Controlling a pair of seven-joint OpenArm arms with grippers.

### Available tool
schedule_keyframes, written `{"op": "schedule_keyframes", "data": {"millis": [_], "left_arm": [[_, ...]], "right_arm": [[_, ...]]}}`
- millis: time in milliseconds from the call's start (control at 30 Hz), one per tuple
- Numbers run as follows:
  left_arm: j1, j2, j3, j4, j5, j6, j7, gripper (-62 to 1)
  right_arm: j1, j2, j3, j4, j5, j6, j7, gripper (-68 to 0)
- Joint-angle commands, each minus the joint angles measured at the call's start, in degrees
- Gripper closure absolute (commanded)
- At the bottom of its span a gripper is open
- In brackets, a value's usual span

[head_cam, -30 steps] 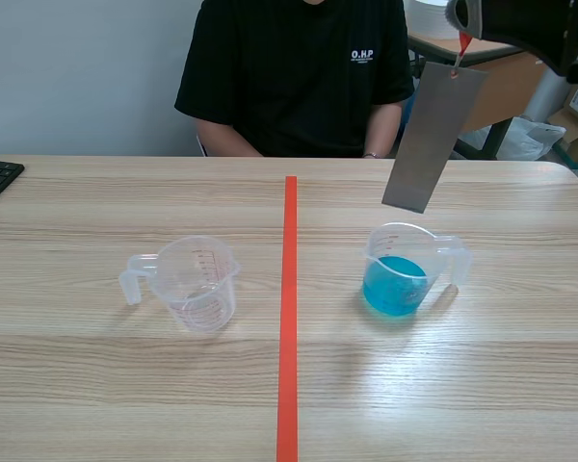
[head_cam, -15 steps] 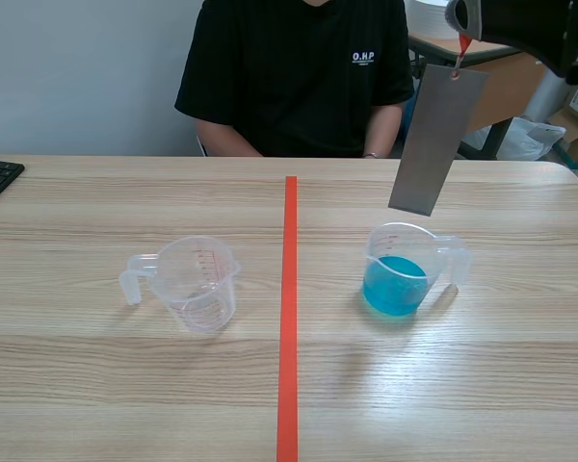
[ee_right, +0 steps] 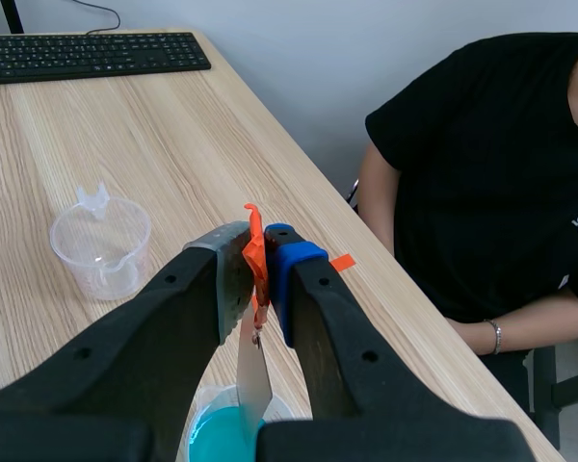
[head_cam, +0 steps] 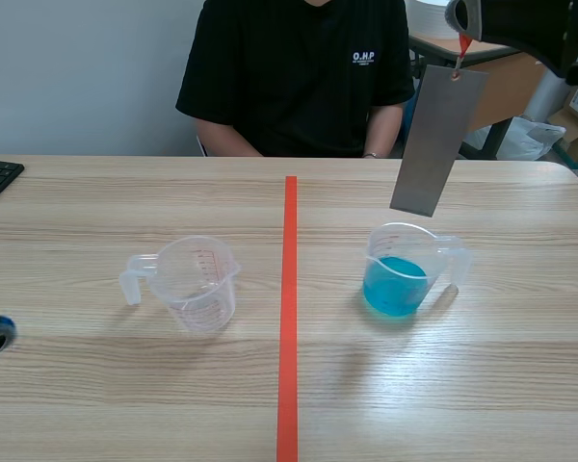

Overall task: Do the redox reaction experiment.
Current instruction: 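Raise the plate and point at it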

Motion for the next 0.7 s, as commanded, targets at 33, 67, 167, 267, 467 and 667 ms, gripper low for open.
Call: {"op": "schedule_keyframes", "data": {"millis": [33,67,167,267,467,667], "left_arm": [[-4.79,-1.53,4.24,2.14,-0.37,-1.84,-0.68,-3.4],[-7.1,-2.03,6.19,2.45,-0.37,-1.9,-0.66,-3.4],[-14.53,-2.12,12.7,2.67,-0.33,-1.88,-0.07,-3.4],[-22.12,-1.31,20.02,2.67,-0.31,-1.84,1.68,-3.4],[-35.76,4.24,33.03,2.6,0.0,0.22,8.09,-3.4],[-45.24,11.47,43.1,2.47,3.13,7.98,11.26,-3.4]], "right_arm": [[0.85,0.79,0.92,0.44,0.66,0.33,0.61,-1.5],[0.85,0.79,0.92,0.44,0.66,0.33,0.61,-1.5],[0.85,0.79,0.92,0.44,0.66,0.33,0.61,-1.5],[0.85,0.79,0.92,0.44,0.68,0.33,0.61,-1.5],[0.85,0.79,0.92,0.44,0.68,0.33,0.61,-1.5],[0.85,0.76,0.92,0.44,0.81,0.33,0.61,-1.5]]}}
